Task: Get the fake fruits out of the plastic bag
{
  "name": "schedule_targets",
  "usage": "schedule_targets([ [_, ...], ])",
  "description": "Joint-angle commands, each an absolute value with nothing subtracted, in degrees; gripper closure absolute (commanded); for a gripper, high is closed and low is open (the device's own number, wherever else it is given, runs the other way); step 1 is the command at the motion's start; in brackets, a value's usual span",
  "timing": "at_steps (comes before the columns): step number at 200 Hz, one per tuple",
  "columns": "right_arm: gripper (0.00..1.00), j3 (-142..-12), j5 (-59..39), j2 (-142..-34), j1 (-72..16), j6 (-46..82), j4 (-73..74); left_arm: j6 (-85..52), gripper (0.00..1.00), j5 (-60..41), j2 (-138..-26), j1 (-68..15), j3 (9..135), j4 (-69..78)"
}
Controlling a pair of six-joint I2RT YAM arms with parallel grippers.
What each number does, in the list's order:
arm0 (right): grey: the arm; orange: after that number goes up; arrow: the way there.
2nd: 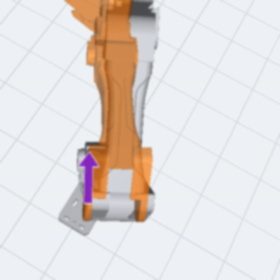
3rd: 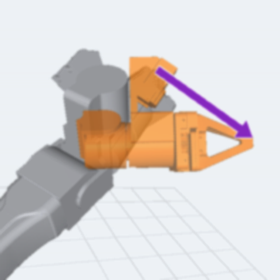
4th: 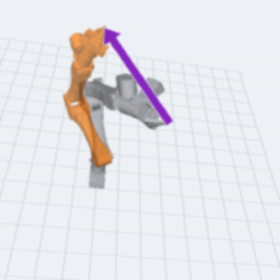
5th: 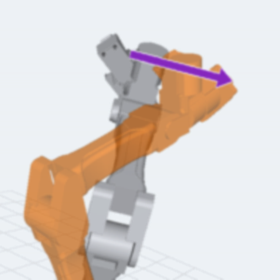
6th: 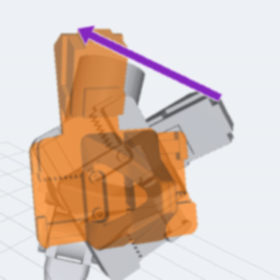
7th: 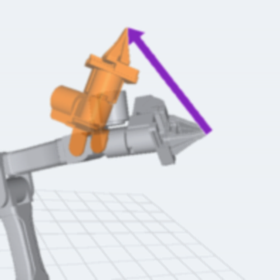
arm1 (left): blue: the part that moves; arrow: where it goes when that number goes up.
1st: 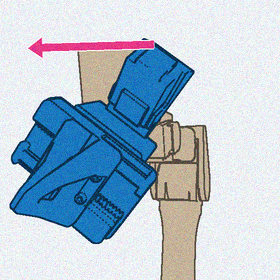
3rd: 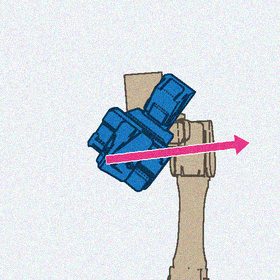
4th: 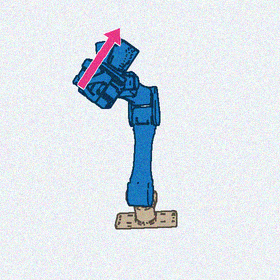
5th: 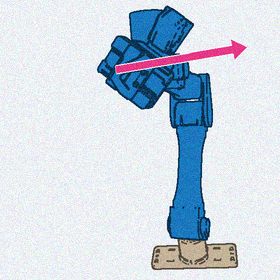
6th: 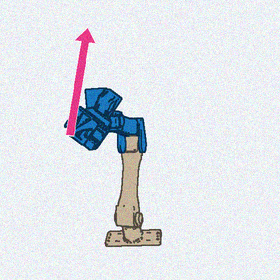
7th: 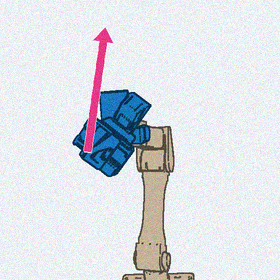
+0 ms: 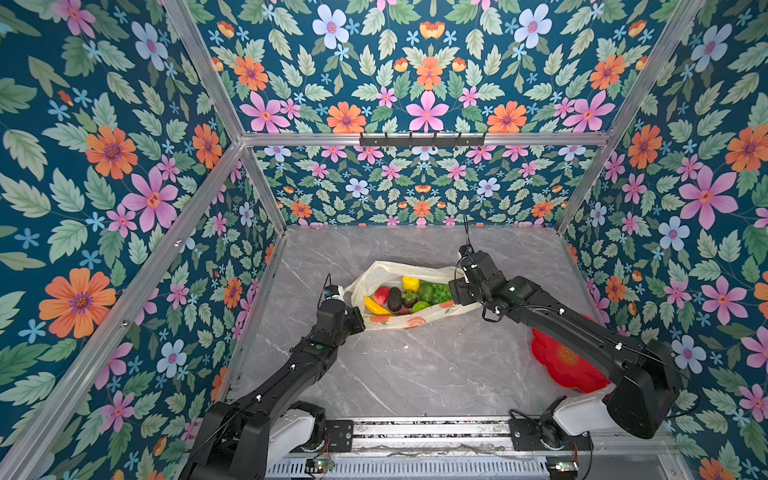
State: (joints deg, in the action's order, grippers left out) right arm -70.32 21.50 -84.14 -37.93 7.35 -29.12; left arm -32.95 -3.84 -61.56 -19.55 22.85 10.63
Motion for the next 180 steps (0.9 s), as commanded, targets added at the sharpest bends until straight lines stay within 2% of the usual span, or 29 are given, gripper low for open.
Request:
schedule_targets([
  [1, 0.16, -72.6, 25.1, -86.2, -38.6, -2.4, -30.4, -32.9, 1.00, -3.4, -60.9, -19.6, 23.0, 11.4],
  [47, 0.14, -75.0, 15.6, -93.7, -38.6, -11.3, -26.8, -32.2, 1.00, -2.6, -61.6, -19.6, 24.0, 9.6],
  [65, 0.16, -76.4, 16.0, -97.9, -38.3, -11.7, -25.9, -32.1, 1.00, -1.9, -62.1, -19.6, 24.7, 8.4],
  [76, 0.26, -78.4, 15.7, -99.7, -37.4, -10.6, -26.8, -31.9, 1.00, -1.3, -62.0, -19.5, 24.7, 8.0],
  [90, 0.44, -79.9, 12.8, -101.1, -35.2, -8.8, -27.1, -32.1, 1.00, 0.7, -61.8, -19.3, 24.5, 7.1],
  [95, 0.49, -80.1, 10.7, -101.3, -34.4, -8.4, -27.0, -32.2, 1.00, 1.3, -61.7, -19.1, 24.2, 7.0],
  [106, 0.69, -80.0, 3.9, -101.5, -31.1, -6.5, -26.4, -32.4, 1.00, 1.7, -61.6, -18.1, 23.5, 7.0],
  [123, 0.88, -80.1, -7.9, -102.2, -25.1, -2.1, -26.0, -33.5, 1.00, 0.1, -62.1, -15.0, 22.2, 7.4],
  [145, 1.00, -80.6, -23.2, -105.3, -17.6, 5.0, -24.9, -35.8, 1.00, -5.5, -64.5, -9.5, 20.2, 9.7],
  [180, 1.00, -82.3, -33.1, -109.9, -14.2, 11.6, -24.0, -34.1, 1.00, -11.9, -69.3, -7.8, 21.5, 11.2],
])
